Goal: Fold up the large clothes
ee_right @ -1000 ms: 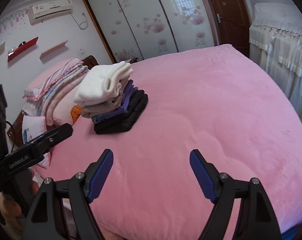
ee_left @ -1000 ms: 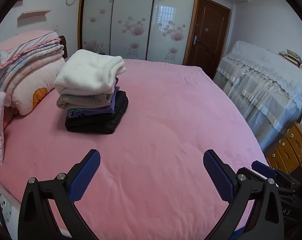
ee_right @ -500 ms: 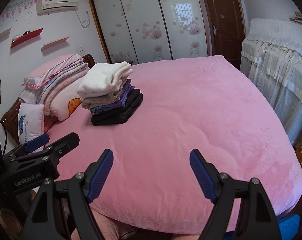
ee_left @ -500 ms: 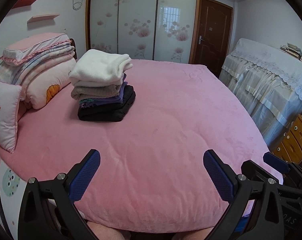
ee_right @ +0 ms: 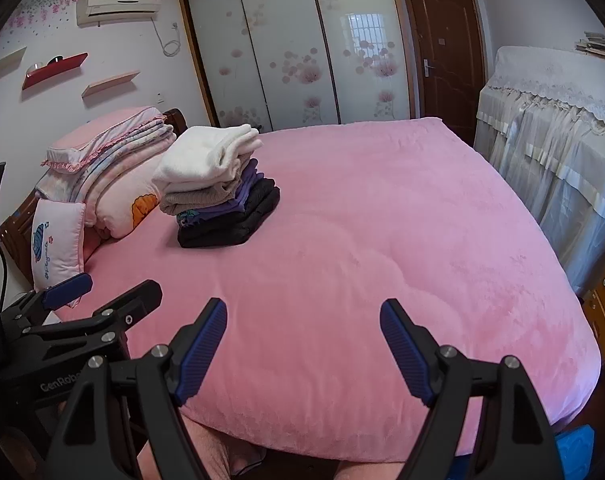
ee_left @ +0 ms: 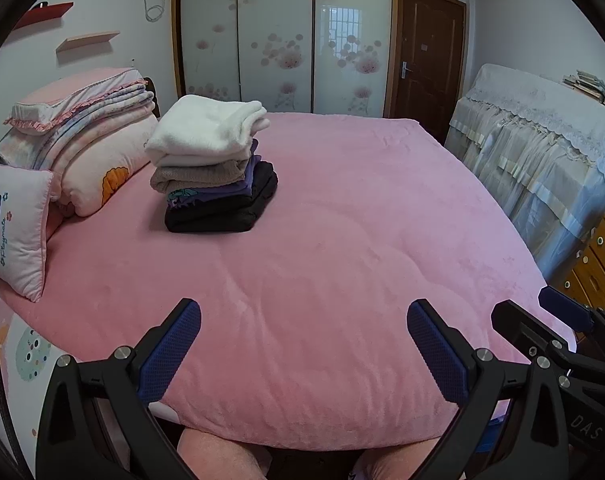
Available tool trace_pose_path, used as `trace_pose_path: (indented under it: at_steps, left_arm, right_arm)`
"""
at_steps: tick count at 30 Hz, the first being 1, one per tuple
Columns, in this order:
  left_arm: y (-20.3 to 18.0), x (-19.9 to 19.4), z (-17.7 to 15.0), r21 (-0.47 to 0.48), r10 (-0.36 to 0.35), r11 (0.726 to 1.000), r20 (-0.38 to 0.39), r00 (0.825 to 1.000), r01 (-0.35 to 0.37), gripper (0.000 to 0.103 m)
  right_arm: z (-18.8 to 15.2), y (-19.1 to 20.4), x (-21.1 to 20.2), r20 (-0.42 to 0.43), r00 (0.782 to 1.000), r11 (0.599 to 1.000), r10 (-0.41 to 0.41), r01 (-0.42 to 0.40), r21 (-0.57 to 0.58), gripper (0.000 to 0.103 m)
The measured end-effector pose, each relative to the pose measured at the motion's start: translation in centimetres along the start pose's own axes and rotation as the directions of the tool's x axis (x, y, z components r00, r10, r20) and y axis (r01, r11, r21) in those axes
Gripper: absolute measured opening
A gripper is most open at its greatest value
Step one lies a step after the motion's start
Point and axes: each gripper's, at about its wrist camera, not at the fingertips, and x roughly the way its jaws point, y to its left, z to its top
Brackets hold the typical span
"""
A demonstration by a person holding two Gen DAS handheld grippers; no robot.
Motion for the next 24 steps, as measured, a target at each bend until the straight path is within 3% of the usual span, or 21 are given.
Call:
trace_pose_path:
  at_steps: [24]
  left_arm:
    - [0.69, -0.37, -0.85, -0.029, 0.018, 0.999, -0.008, 1.000, -0.018, 0.102]
  right_arm:
    - [-0.45, 0.66, -0.19, -0.007, 1.000, 1.000, 0.002, -0.002, -0.013, 0.079]
